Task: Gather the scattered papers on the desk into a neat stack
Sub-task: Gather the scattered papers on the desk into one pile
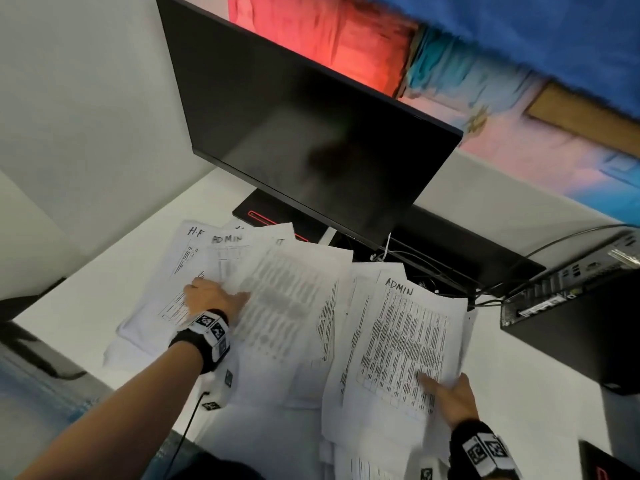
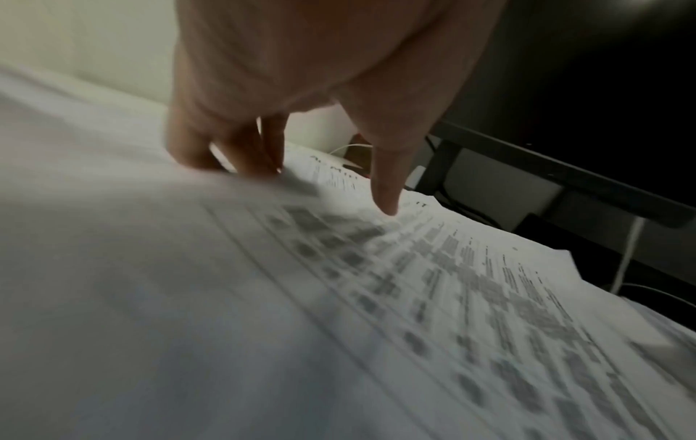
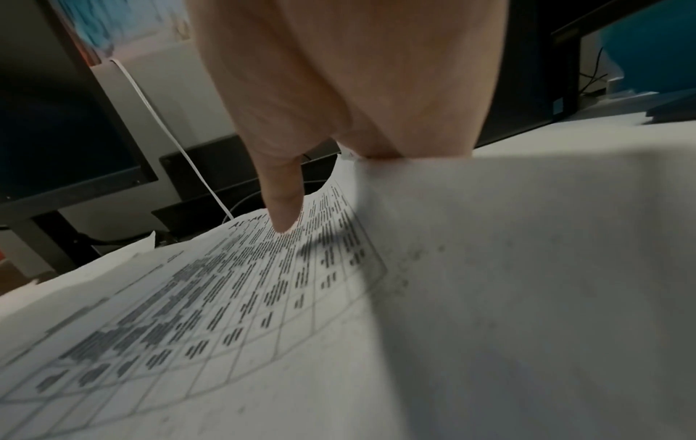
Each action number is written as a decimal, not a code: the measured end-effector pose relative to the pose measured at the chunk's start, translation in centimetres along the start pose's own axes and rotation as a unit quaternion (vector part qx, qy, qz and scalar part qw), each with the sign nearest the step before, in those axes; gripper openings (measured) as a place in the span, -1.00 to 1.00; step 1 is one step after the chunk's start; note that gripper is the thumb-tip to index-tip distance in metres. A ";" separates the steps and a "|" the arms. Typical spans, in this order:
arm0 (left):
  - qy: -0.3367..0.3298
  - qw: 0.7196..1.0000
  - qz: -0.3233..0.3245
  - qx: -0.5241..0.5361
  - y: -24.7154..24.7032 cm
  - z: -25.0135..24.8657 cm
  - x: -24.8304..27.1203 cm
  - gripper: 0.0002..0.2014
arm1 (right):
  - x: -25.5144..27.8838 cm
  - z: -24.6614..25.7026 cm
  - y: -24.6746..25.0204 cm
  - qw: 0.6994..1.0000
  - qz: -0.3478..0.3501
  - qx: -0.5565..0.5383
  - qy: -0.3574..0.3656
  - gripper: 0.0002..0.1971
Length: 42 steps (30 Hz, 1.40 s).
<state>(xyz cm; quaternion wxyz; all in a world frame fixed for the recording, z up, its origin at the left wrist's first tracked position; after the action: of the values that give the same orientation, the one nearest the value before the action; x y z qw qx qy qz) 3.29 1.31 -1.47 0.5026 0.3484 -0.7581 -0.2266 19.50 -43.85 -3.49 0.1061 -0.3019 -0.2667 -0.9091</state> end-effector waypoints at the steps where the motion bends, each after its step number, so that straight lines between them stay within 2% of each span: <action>1: -0.014 0.999 0.030 0.031 -0.5 -0.4 0.0 0.10 | 0.2 0.4 -0.6 1.000 0.022 -0.004 -0.009 -0.50; 3: -0.040 0.993 0.069 0.088 -1.7 -1.2 -0.1 -0.06 | 0.0 0.7 -1.5 0.998 0.053 0.010 -0.018 -0.60; 5: -0.065 0.981 0.120 0.141 -2.8 -1.8 0.1 -0.27 | -0.4 0.6 -2.2 0.998 0.064 -0.005 -0.021 -0.62; 7: -0.088 0.967 0.175 0.161 -3.9 -2.3 0.5 -0.38 | -0.6 0.3 -2.8 0.997 0.066 -0.023 -0.019 -0.65; 9: -0.117 0.960 0.199 0.155 -4.4 -2.8 1.3 -0.43 | -0.6 0.0 -3.2 0.996 0.068 -0.046 -0.021 -0.69; 13: -0.178 0.964 0.173 0.091 -3.7 -3.9 2.2 -0.50 | -0.8 -1.4 -3.8 0.996 0.076 -0.045 -0.024 -0.53; 16: -0.248 0.966 0.074 -0.013 -0.1 -5.3 3.5 -0.64 | -0.6 -1.2 -3.7 0.997 0.065 -0.035 -0.024 -0.66; 20: -0.310 0.935 -0.034 -0.169 5.7 -6.8 6.8 -0.75 | -0.1 -0.3 -4.0 0.998 0.065 -0.005 -0.002 -0.71; 24: -0.362 0.907 -0.118 -0.182 11.3 -6.0 10.6 -0.77 | 0.2 0.3 -4.2 0.998 0.067 0.009 0.011 -0.68; 26: -0.414 0.890 -0.122 -0.149 13.9 -5.4 12.7 -0.79 | 0.3 0.4 -4.3 0.998 0.067 0.016 0.006 -0.68; 27: -0.442 0.883 -0.101 -0.120 15.0 -5.1 13.8 -0.77 | 0.3 0.3 -4.3 0.998 0.066 0.019 -0.004 -0.67; 30: -0.497 0.865 0.036 0.059 16.9 -5.0 16.8 -0.73 | 0.5 -0.1 -4.8 0.997 0.061 0.029 -0.026 -0.48; 32: -0.498 0.838 0.130 0.180 16.2 -5.6 18.0 -0.63 | 0.7 0.0 -5.4 0.995 0.081 0.042 -0.040 -0.32; 33: -0.494 0.831 0.148 0.208 15.2 -5.9 18.0 -0.60 | 0.9 0.1 -5.6 0.995 0.086 0.038 -0.040 -0.40; 35: -0.476 0.833 0.170 0.227 11.7 -6.2 16.8 -0.57 | 1.7 0.6 -5.8 0.992 0.099 0.061 -0.038 -0.72; 36: -0.457 0.837 0.189 0.233 9.3 -6.3 15.8 -0.54 | 1.4 0.5 -5.6 0.992 0.095 0.076 -0.030 -0.71; 37: -0.430 0.852 0.199 0.225 6.4 -6.0 14.1 -0.49 | 1.4 0.4 -5.7 0.993 0.097 0.067 -0.026 -0.62; 39: -0.371 0.891 0.202 0.165 0.9 -5.3 11.4 -0.41 | 2.0 0.4 -6.4 0.994 0.103 0.022 -0.039 -0.22; 41: -0.316 0.921 0.205 0.101 -4.0 -4.1 9.3 -0.51 | 1.7 0.0 -6.9 0.993 0.103 -0.035 -0.055 0.19; 42: -0.288 0.933 0.204 0.075 -5.8 -3.5 8.7 -0.54 | 1.5 -0.3 -7.1 0.989 0.118 -0.065 -0.055 0.24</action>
<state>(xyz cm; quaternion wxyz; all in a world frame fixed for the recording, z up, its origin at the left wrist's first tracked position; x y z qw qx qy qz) 6.09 -9.03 1.10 0.2707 0.1426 -0.9398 -0.1518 15.62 -38.09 -5.73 0.1775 -0.3873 -0.1752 -0.8876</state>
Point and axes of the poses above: each hand's wrist, its own x-axis away from the middle knuckle, its own y-axis out of the back of the hand, z = x × y, the point moved 5 cm from there along -x, towards the middle knuckle, and after that the axes turned 8 degrees about z, right-handed, at the moved point
